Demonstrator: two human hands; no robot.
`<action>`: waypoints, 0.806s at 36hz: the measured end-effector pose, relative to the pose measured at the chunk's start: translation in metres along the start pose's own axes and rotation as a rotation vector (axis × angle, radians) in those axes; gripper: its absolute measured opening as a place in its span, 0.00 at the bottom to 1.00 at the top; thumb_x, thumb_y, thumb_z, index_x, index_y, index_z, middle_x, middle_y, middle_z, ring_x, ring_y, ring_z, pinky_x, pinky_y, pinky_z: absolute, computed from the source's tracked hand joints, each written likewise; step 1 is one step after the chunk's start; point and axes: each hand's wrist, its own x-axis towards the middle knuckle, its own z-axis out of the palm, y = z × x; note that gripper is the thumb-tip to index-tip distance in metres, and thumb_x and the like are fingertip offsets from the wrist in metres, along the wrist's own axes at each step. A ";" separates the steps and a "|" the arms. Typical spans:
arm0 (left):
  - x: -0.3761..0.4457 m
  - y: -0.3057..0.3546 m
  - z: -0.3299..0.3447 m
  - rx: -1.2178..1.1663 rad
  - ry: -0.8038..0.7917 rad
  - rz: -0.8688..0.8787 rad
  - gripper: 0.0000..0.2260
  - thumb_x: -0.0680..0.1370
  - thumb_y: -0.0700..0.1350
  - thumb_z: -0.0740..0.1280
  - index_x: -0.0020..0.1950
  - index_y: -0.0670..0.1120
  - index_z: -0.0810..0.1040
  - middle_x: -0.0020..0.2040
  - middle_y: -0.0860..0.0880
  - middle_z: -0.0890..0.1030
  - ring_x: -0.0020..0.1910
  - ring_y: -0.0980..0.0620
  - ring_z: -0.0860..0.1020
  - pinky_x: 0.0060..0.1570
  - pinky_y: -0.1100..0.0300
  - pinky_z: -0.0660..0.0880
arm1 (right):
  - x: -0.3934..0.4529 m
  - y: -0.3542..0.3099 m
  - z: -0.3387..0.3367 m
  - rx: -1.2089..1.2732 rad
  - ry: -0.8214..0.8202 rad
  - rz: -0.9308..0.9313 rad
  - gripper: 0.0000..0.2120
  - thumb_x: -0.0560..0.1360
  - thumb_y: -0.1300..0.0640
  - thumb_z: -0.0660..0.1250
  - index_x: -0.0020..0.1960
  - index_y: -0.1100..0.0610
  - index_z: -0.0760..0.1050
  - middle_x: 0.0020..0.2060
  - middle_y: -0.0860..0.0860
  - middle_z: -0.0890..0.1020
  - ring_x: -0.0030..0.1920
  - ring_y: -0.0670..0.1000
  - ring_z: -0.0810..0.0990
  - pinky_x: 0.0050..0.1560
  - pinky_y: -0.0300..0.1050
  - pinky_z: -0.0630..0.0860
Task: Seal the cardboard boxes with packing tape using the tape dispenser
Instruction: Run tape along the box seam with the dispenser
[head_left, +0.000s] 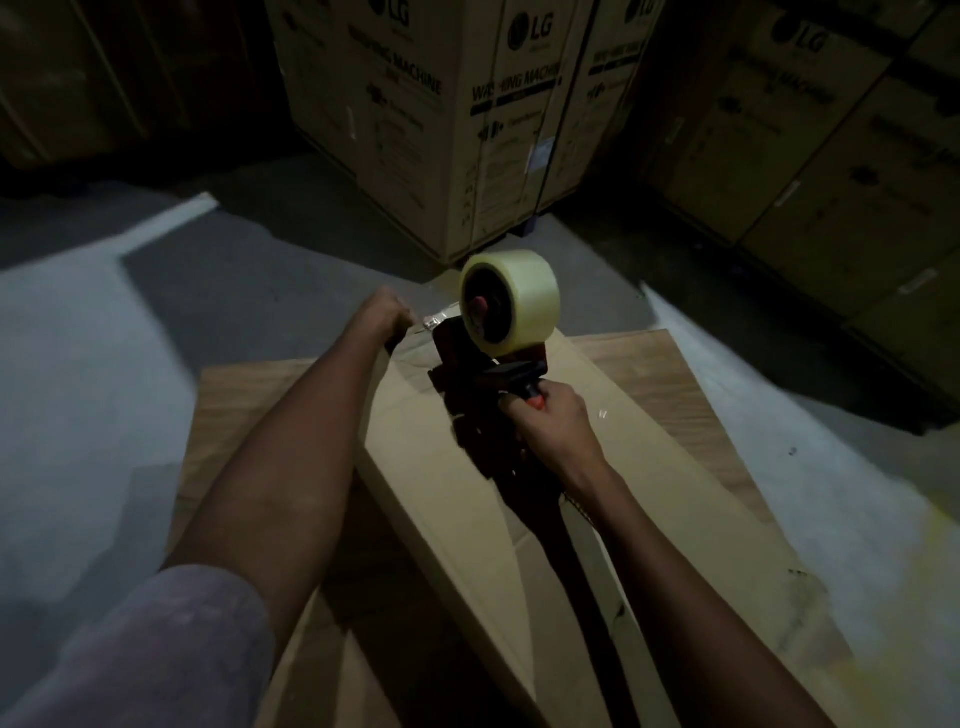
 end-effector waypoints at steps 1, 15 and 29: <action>-0.001 -0.001 -0.001 0.028 -0.041 -0.007 0.05 0.80 0.35 0.66 0.46 0.43 0.77 0.47 0.41 0.76 0.49 0.47 0.72 0.39 0.58 0.70 | 0.001 0.002 0.000 -0.015 0.005 0.002 0.16 0.69 0.41 0.66 0.33 0.52 0.71 0.24 0.43 0.76 0.26 0.41 0.72 0.26 0.33 0.66; -0.002 0.001 -0.004 0.002 0.092 0.119 0.07 0.77 0.42 0.75 0.49 0.37 0.85 0.44 0.39 0.85 0.42 0.44 0.81 0.45 0.53 0.78 | 0.000 0.001 0.004 -0.075 0.027 -0.019 0.19 0.67 0.36 0.64 0.31 0.52 0.72 0.25 0.42 0.78 0.27 0.41 0.75 0.26 0.33 0.67; -0.033 -0.018 0.003 -0.217 -0.073 0.315 0.20 0.81 0.51 0.70 0.39 0.35 0.81 0.27 0.44 0.69 0.26 0.51 0.67 0.30 0.57 0.67 | -0.001 -0.002 0.000 -0.062 -0.038 0.012 0.14 0.77 0.44 0.70 0.40 0.53 0.78 0.29 0.44 0.82 0.28 0.40 0.78 0.29 0.34 0.73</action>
